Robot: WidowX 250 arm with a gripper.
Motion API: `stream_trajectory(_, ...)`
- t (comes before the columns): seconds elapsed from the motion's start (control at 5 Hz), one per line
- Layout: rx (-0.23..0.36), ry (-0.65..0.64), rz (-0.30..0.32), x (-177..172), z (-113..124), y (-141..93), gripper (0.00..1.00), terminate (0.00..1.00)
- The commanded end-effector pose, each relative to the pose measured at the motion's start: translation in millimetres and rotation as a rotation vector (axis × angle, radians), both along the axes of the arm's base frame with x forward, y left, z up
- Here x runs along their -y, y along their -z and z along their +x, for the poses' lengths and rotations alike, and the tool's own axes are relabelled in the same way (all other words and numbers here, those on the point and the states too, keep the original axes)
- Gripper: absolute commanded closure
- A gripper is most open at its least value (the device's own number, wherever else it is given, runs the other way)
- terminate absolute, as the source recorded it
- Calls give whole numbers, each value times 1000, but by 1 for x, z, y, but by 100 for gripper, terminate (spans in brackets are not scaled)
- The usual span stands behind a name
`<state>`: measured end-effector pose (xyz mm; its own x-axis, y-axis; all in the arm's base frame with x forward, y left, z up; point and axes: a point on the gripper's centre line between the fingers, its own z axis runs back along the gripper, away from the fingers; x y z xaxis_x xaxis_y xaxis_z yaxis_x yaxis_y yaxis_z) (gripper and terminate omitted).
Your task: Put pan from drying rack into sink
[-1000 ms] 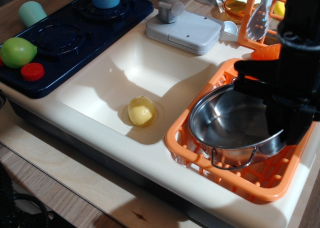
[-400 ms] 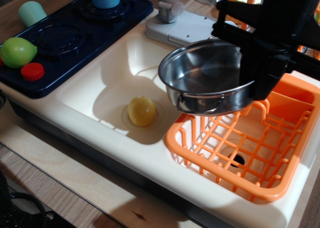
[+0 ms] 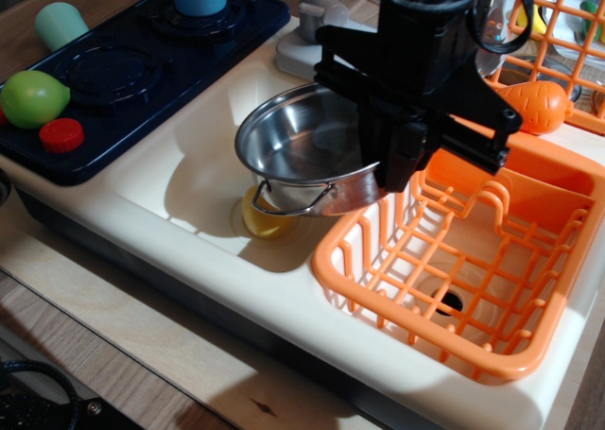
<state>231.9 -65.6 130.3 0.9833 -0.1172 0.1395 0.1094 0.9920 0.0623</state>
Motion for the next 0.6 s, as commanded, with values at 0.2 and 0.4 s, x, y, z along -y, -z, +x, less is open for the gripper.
stream_trajectory(0.2,140,106,5,-15,3,4,0,0)
stream_trajectory(0.4,140,106,5,-15,3,4,0,100)
